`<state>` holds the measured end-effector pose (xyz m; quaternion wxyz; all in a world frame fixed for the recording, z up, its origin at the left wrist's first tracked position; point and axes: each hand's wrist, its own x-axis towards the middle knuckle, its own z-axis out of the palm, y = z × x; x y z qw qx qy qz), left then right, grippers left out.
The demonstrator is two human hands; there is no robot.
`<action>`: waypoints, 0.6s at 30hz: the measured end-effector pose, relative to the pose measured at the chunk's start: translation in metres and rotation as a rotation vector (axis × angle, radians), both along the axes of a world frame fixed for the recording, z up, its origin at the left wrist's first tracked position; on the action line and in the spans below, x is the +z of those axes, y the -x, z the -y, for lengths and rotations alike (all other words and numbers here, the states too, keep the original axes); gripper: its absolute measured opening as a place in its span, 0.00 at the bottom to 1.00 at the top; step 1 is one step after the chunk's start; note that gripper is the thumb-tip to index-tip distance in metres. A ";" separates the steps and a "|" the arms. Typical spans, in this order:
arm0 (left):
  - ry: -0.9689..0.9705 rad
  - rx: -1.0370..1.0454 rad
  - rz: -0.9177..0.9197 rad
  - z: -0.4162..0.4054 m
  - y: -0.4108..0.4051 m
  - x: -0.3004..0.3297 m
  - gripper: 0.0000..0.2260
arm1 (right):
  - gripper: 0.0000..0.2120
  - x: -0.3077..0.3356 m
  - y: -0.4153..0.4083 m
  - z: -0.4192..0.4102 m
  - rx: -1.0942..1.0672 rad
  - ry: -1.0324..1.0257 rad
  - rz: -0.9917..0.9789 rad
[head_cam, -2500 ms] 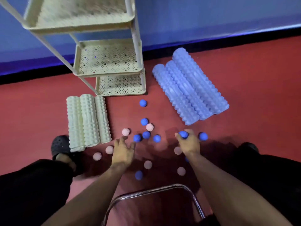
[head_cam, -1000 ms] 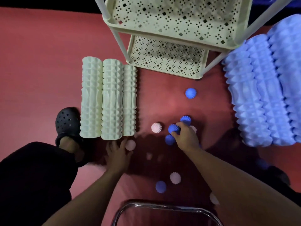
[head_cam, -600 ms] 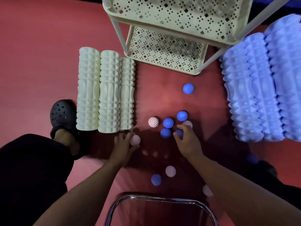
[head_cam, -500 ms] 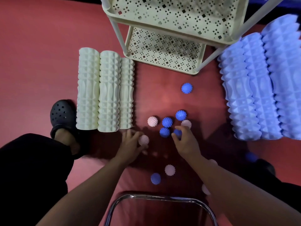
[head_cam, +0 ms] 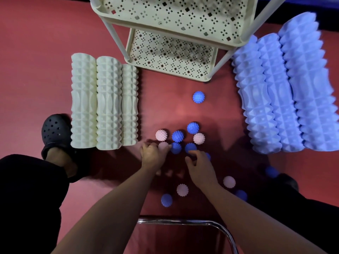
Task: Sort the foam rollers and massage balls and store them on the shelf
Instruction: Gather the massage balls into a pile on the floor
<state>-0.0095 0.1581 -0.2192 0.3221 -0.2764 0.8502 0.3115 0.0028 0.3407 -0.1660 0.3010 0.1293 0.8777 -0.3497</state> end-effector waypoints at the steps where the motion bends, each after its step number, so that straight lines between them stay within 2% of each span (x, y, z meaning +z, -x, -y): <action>1: -0.008 0.019 0.001 0.000 0.000 -0.001 0.30 | 0.13 -0.001 0.001 0.001 -0.011 0.009 0.002; 3: -0.010 0.105 -0.049 0.003 -0.007 0.001 0.27 | 0.12 -0.003 0.002 0.002 -0.041 0.025 -0.005; 5: -0.004 0.162 -0.175 0.006 -0.012 0.013 0.21 | 0.11 -0.004 0.004 0.002 -0.070 0.034 -0.023; 9: -0.064 0.045 -0.414 0.012 0.013 0.032 0.17 | 0.09 -0.004 0.009 0.003 -0.123 0.040 -0.057; 15: -0.138 -0.182 -0.289 -0.003 0.082 0.016 0.17 | 0.10 -0.003 0.046 -0.009 -0.070 -0.003 -0.168; 18: -0.060 -0.329 -0.147 -0.010 0.090 0.002 0.17 | 0.17 -0.013 0.104 -0.017 -0.018 -0.103 -0.213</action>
